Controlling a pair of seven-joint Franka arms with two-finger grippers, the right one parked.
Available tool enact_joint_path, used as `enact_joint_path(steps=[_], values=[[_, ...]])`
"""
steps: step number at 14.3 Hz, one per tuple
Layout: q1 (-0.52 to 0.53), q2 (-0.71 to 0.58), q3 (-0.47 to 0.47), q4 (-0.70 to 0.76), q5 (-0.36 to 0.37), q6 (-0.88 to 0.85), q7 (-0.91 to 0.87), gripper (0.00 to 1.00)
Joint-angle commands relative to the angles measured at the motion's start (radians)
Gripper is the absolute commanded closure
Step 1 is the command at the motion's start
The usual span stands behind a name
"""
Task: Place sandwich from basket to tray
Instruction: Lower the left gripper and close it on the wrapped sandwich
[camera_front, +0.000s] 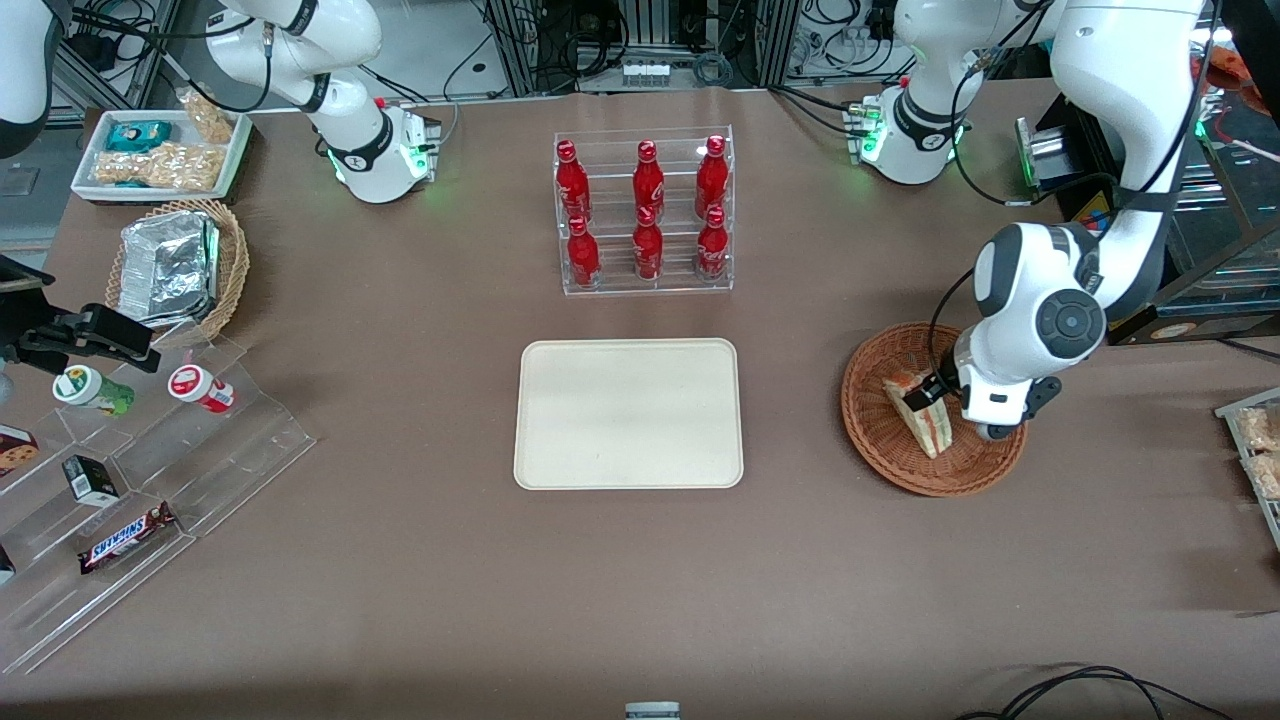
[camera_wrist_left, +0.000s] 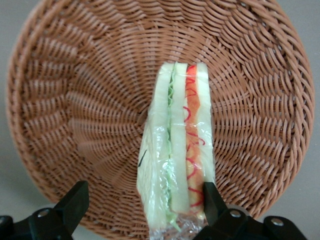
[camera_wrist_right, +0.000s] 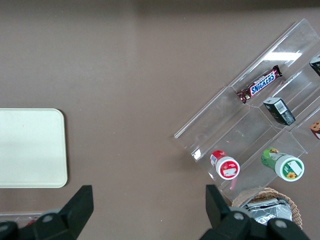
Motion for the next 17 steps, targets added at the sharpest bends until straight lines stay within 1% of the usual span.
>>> enact_joint_path(steps=[1, 3, 4, 5, 6, 7, 8, 9, 13, 14, 17], values=[[-0.016, 0.018, 0.003, -0.028, 0.006, 0.053, -0.031, 0.00], [-0.014, 0.018, 0.003, -0.027, 0.006, 0.051, -0.034, 0.00], [-0.014, 0.018, 0.003, -0.020, 0.002, 0.051, -0.053, 0.26], [-0.013, 0.017, 0.003, -0.016, 0.002, 0.048, -0.082, 0.56], [-0.013, 0.017, 0.003, 0.001, 0.002, 0.044, -0.096, 0.76], [-0.013, 0.012, 0.003, 0.024, 0.002, 0.021, -0.099, 0.93], [-0.011, 0.004, 0.005, 0.051, 0.000, -0.017, -0.099, 0.98], [-0.011, 0.001, 0.005, 0.091, 0.002, -0.066, -0.097, 0.99], [-0.016, -0.010, 0.003, 0.266, 0.005, -0.307, -0.096, 1.00], [-0.017, -0.011, 0.000, 0.298, 0.005, -0.352, -0.096, 1.00], [-0.075, -0.019, 0.000, 0.377, 0.000, -0.436, -0.102, 1.00]])
